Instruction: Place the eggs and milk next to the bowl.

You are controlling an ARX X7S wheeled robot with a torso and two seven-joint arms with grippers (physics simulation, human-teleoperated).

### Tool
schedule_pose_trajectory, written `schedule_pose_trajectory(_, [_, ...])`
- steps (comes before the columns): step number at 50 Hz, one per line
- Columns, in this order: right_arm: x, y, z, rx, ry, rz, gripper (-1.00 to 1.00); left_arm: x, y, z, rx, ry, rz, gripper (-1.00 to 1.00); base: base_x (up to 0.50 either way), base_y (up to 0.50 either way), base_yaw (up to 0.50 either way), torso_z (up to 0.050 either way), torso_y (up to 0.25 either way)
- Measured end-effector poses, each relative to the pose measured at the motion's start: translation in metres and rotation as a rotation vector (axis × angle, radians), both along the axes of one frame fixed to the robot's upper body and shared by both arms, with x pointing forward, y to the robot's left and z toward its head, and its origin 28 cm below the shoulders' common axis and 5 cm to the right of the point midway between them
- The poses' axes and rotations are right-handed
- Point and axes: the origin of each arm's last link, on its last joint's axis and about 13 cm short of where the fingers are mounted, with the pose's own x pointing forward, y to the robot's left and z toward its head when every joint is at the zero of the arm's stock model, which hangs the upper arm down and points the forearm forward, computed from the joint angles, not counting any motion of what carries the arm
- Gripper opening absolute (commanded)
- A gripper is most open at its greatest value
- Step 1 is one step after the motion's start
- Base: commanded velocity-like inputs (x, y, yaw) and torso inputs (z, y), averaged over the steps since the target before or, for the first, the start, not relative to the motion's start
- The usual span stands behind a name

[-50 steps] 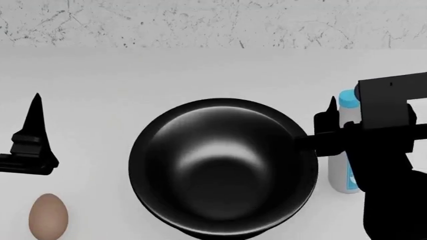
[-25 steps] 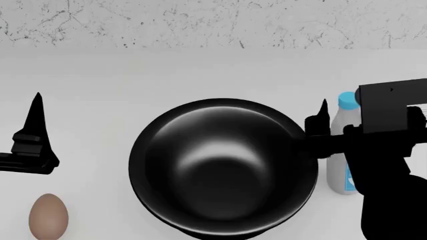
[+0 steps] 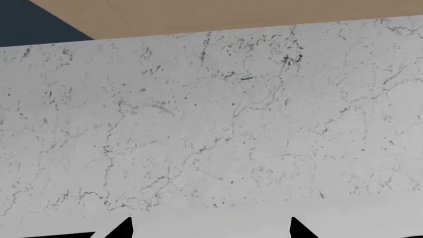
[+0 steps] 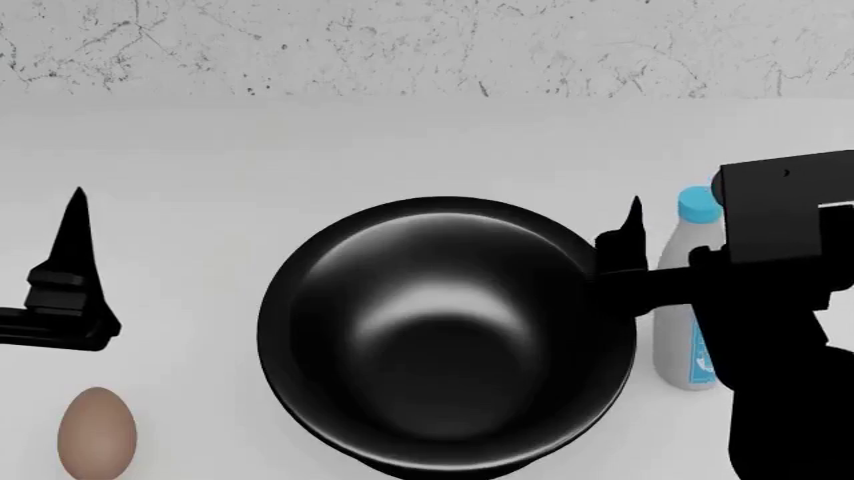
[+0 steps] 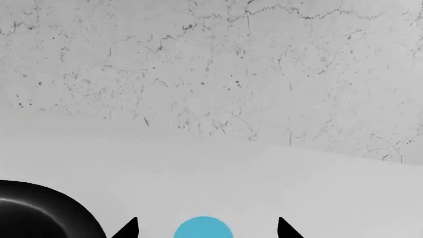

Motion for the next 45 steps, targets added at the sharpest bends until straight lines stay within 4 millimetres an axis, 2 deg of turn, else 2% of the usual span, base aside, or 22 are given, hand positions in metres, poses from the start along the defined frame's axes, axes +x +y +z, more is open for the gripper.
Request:
schedule_pose_trajectory(19, [-0.024, -0.001, 0.044, 0.000, -0.128, 0.001, 1.00, -0.001, -0.001, -0.001, 0.006, 0.016, -0.008, 1.00, 0.00, 0.00, 0.00, 0.000, 0.000])
schedule_pose_trajectory(35, [-0.080, -0.009, 0.066, 0.008, -0.284, -0.066, 1.00, -0.010, 0.000, 0.002, 0.041, 0.095, -0.015, 1.00, 0.00, 0.00, 0.00, 0.000, 0.000])
schedule_pose_trajectory(45, [-0.108, -0.012, 0.068, 0.000, -0.340, -0.109, 1.00, -0.024, 0.000, 0.008, 0.079, 0.182, -0.042, 1.00, 0.00, 0.00, 0.00, 0.000, 0.000])
